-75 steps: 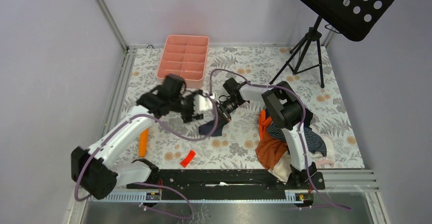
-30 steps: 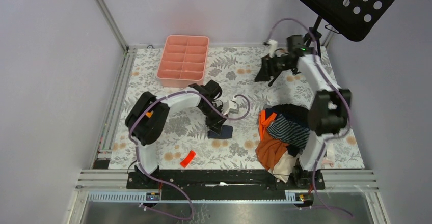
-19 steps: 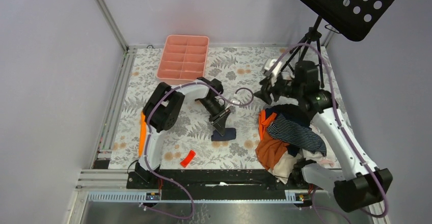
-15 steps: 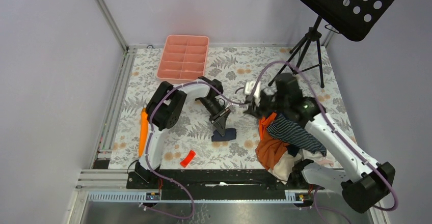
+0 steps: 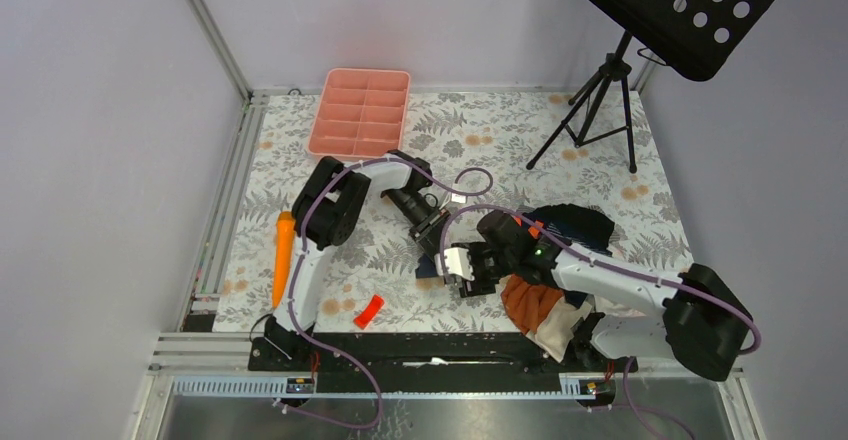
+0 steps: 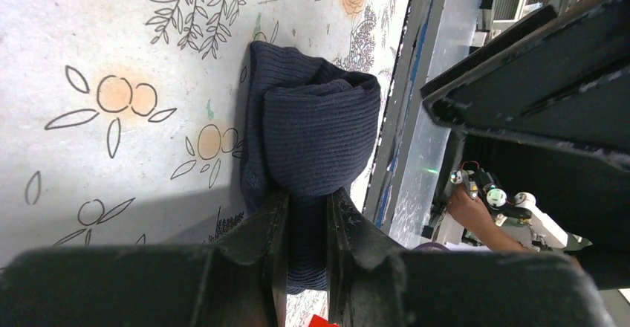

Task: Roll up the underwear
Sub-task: Roll the underwear to the center of the board.

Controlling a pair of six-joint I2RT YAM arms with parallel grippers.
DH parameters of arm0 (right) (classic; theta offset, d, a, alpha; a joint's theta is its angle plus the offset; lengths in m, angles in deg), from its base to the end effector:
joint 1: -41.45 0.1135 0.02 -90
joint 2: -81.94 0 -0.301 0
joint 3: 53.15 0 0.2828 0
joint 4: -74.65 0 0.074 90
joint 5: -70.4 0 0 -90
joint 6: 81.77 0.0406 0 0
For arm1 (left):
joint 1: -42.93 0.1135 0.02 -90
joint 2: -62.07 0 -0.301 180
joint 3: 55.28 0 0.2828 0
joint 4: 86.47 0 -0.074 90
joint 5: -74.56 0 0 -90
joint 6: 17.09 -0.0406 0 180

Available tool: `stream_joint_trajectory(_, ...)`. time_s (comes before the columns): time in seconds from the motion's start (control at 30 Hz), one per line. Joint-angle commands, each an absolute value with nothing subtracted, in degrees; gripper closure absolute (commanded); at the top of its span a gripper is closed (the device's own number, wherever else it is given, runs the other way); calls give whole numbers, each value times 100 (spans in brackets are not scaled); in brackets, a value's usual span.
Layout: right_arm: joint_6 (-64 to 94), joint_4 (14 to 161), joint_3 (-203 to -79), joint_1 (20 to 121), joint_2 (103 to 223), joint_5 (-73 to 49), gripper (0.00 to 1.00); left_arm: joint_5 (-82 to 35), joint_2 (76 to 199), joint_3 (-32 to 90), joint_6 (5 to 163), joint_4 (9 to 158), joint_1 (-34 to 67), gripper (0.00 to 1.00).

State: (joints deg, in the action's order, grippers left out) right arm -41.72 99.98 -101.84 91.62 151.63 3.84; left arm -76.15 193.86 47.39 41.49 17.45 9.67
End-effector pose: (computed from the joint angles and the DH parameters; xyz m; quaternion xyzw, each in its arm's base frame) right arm 0.1518 0.2072 0.2140 -0.7454 0.5256 0.1893 0.3638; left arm 0.3510 -0.2726 0.1097 -0.4011 -0.7584 0.4990 0.1222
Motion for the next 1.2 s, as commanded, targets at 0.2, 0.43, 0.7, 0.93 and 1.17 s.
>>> stream_joint_trajectory(0.2,-5280,7868,-9640,9322,16062,-159,33,-6730,19872,4723,3871,2201,971,97)
stream_joint_trajectory(0.43,-5686,7698,-9417,9400,16509,-188,42,-6610,19841,4806,3921,2172,986,88)
stream_joint_trajectory(0.7,-5654,9201,-10118,9392,16995,122,85,-6316,18432,4652,4191,2326,1644,54)
stream_joint_trajectory(0.93,-5395,10565,-11300,9312,17758,287,87,-5715,15966,4334,4781,3283,2787,39)
stream_joint_trajectory(1.17,-4884,12412,-13327,8891,19275,960,87,-3877,12382,2164,4805,6272,2656,26)
